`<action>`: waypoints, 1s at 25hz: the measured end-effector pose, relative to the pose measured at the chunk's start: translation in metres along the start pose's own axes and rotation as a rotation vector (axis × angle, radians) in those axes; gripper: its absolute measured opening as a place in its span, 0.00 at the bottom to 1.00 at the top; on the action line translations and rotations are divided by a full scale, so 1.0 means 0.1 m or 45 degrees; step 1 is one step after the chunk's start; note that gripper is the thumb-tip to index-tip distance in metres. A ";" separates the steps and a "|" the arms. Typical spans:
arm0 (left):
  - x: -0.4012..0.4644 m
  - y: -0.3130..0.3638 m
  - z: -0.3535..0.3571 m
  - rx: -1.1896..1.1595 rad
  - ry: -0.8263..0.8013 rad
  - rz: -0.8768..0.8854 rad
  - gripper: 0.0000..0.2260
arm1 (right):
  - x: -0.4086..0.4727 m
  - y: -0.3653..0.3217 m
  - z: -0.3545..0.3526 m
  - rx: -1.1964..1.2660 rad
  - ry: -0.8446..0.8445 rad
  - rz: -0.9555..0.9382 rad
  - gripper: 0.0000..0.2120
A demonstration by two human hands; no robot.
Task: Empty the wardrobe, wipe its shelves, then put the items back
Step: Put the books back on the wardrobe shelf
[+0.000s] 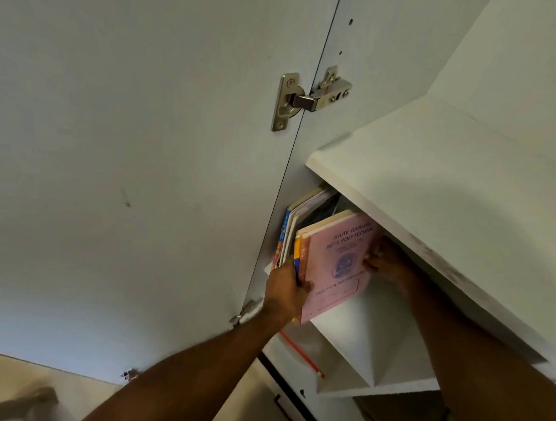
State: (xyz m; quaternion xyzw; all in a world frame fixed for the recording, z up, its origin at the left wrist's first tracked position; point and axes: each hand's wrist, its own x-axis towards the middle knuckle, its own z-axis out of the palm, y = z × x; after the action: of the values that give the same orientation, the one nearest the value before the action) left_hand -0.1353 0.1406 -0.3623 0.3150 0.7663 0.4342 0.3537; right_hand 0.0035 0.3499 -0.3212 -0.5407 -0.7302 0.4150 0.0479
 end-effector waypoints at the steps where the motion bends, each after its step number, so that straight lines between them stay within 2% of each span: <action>1: 0.08 -0.01 0.05 -0.001 0.035 -0.018 0.18 | 0.09 -0.08 0.02 0.073 -0.050 0.005 0.18; 3: 0.18 -0.02 0.13 0.015 0.117 -0.066 0.19 | 0.22 -0.22 0.09 0.223 -0.099 0.023 0.18; 5: 0.24 -0.04 0.20 0.038 0.181 -0.087 0.21 | 0.36 -0.20 0.16 0.279 -0.048 0.061 0.16; 10: 0.38 0.02 0.26 0.061 0.319 -0.095 0.20 | 0.60 -0.16 0.25 0.338 -0.076 0.069 0.02; 13: 0.35 0.02 0.28 0.052 0.362 -0.066 0.22 | 0.72 -0.12 0.28 0.487 -0.086 0.019 0.04; 15: 0.36 0.02 0.27 0.063 0.374 -0.042 0.22 | 0.71 -0.14 0.29 0.525 -0.119 -0.005 0.14; 17: 0.38 0.02 0.24 0.067 0.396 -0.040 0.22 | 0.57 -0.21 0.32 0.502 -0.179 -0.003 0.17; 20: 0.35 0.01 0.17 0.101 0.404 -0.062 0.19 | 0.34 -0.25 0.46 0.537 -0.268 0.109 0.21; 25: 0.15 -0.06 0.02 0.105 0.435 -0.006 0.19 | 0.11 0.24 0.87 0.697 -0.330 0.367 0.28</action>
State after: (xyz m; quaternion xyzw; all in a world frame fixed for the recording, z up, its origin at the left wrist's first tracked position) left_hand -0.1431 0.1509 -0.3722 0.2492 0.8331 0.4487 0.2061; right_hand -0.0286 0.3122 -0.3979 -0.5483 -0.5075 0.6636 0.0391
